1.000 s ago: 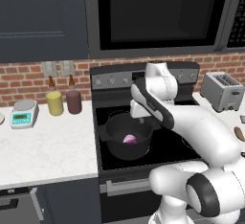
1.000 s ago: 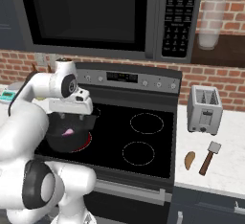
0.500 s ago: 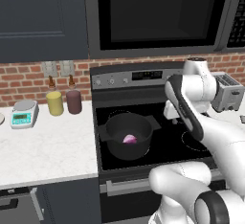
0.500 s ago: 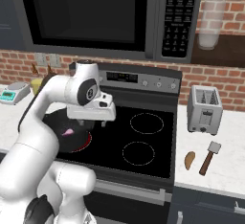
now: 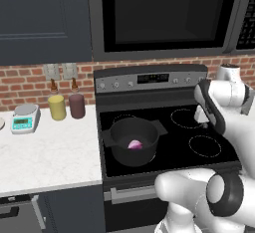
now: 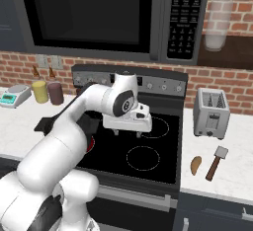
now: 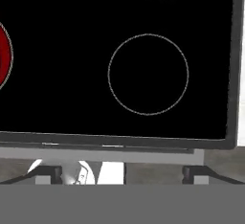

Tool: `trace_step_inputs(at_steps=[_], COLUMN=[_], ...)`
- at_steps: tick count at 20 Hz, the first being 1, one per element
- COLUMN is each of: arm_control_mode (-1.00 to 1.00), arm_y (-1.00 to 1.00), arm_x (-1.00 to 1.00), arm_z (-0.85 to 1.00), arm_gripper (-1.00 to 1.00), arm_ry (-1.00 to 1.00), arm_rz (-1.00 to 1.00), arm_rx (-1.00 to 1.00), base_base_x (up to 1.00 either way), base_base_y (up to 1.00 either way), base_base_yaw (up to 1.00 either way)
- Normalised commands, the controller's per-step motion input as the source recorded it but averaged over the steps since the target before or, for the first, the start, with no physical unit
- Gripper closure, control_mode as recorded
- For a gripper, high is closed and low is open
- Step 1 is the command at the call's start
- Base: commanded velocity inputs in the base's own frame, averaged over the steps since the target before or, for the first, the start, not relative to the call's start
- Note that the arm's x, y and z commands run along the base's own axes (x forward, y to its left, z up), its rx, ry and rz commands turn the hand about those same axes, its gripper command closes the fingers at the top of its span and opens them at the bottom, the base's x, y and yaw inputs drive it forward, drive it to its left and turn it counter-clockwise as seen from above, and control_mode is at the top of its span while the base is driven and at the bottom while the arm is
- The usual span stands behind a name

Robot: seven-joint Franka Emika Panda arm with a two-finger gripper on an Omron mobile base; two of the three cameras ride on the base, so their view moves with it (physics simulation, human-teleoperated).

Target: Put the sweet potato and onion in the pot. Retrieve the spatula and lightly stir the vegetables in the pot.

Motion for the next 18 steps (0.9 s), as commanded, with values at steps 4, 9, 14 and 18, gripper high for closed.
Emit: trace_step_inputs(at_steps=[4, 9, 14, 18], arm_control_mode=[-1.00, -1.00, -1.00, -1.00], arm_y=[-1.00, -1.00, -0.97, -0.47], arm_x=[0.49, 0.30, 0.14, 0.00], arm_z=[-0.43, -0.48, -0.48, -0.12], arm_gripper=[-1.00, -1.00, -1.00, -1.00], arm_ry=[0.04, 0.01, 0.00, 0.00], arm_rz=[-0.15, -0.15, -0.10, -0.02], arm_rx=[0.00, 0.00, 0.00, 0.08], base_base_x=[0.00, 0.00, 0.00, 0.00], base_base_y=[0.00, 0.00, 0.00, 0.00], base_base_yaw=[0.00, 0.00, 0.00, 0.00])
